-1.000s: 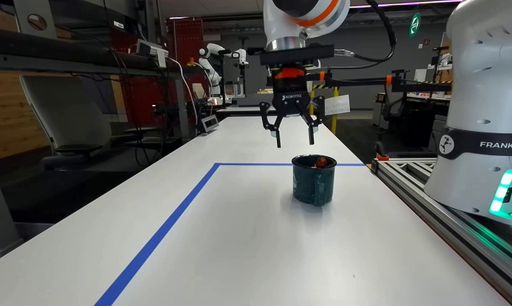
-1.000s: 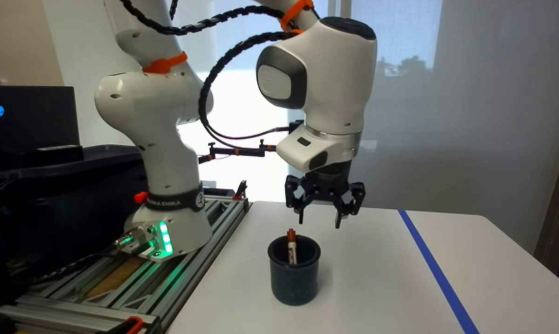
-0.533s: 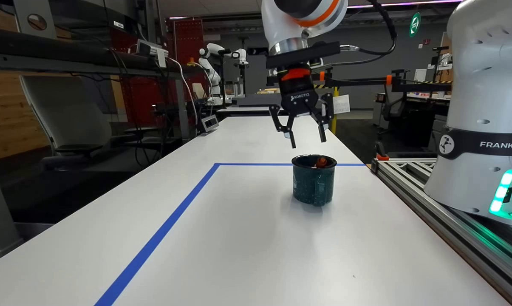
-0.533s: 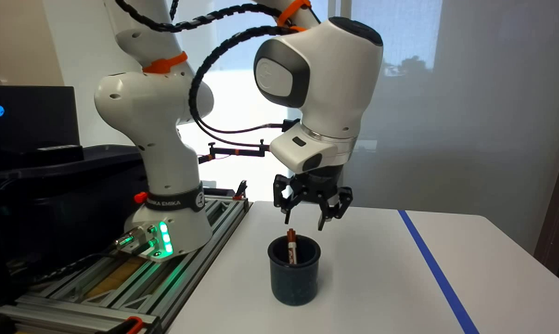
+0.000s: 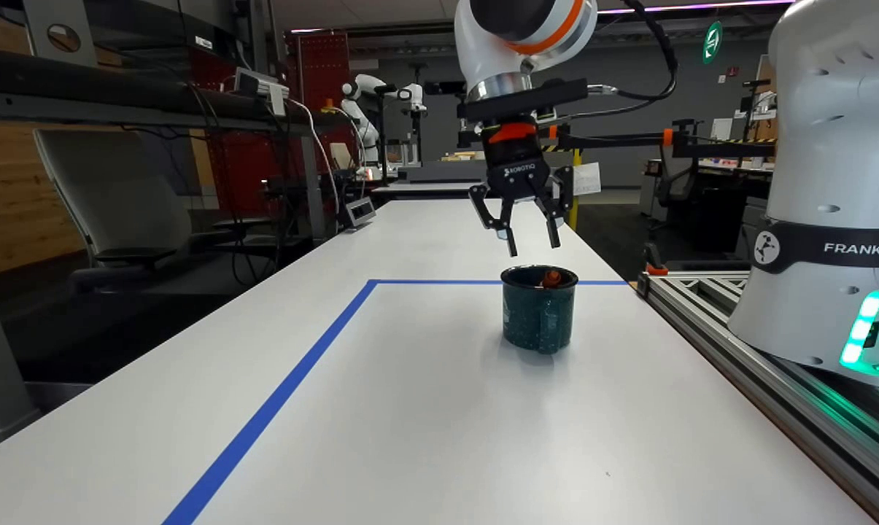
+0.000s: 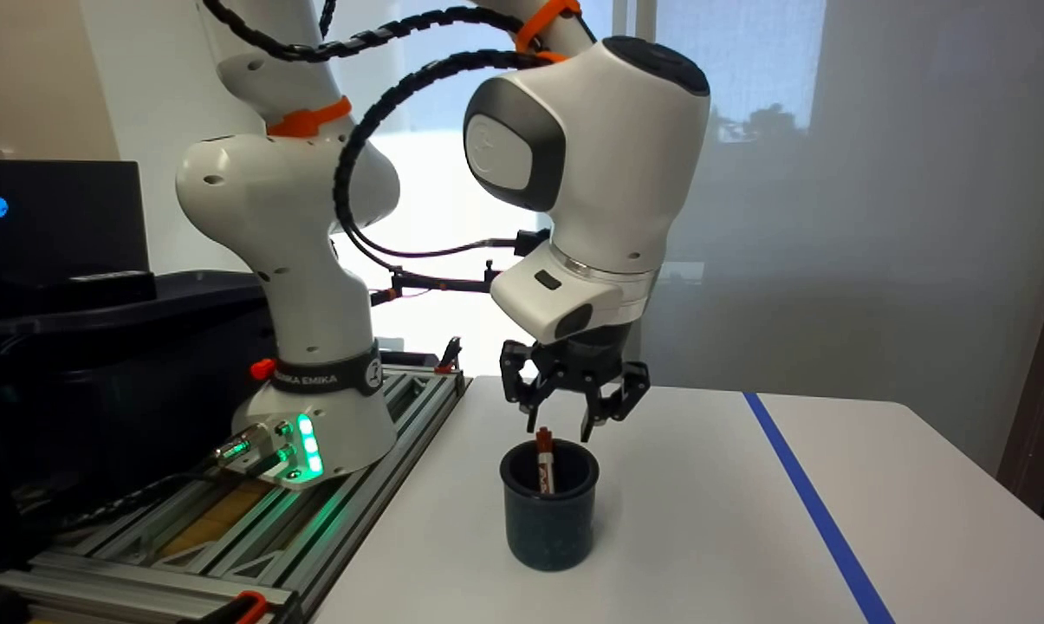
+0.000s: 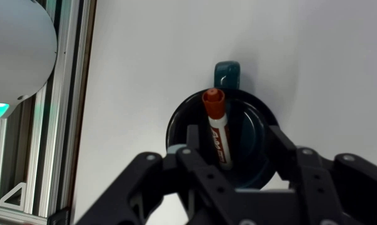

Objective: Pick up the marker, and then place it on the table

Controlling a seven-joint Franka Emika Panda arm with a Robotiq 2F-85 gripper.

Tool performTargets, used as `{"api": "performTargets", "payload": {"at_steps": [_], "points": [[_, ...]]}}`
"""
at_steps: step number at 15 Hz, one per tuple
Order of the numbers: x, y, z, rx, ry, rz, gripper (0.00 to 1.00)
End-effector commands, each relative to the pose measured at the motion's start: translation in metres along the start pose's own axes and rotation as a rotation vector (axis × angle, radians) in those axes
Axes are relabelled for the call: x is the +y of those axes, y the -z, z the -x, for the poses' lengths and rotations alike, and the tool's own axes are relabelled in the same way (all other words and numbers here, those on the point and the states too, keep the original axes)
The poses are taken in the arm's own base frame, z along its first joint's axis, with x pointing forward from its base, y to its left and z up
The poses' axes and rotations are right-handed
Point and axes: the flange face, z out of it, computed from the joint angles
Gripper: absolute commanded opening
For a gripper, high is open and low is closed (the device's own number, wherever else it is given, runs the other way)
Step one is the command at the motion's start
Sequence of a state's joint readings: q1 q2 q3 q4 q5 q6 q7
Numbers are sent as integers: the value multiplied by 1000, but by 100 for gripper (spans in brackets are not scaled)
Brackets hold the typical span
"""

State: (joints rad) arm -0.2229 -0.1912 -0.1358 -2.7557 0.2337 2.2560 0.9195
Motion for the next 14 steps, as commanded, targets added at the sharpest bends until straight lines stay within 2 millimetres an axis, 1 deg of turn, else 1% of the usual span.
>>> {"api": "performTargets", "payload": {"at_steps": [1, 2, 5, 6, 7, 10, 14], "points": [[2, -9, -10, 16, 39, 23, 57], [2, -12, -12, 18, 48, 28, 56], [-1, -23, -18, 34, 80, 30, 60], [-2, -27, -20, 37, 88, 31, 59], [-3, -30, -21, 41, 98, 30, 60], [-5, -42, -25, 38, 123, 32, 59], [-6, -54, -26, 27, 153, 47, 58]]}}
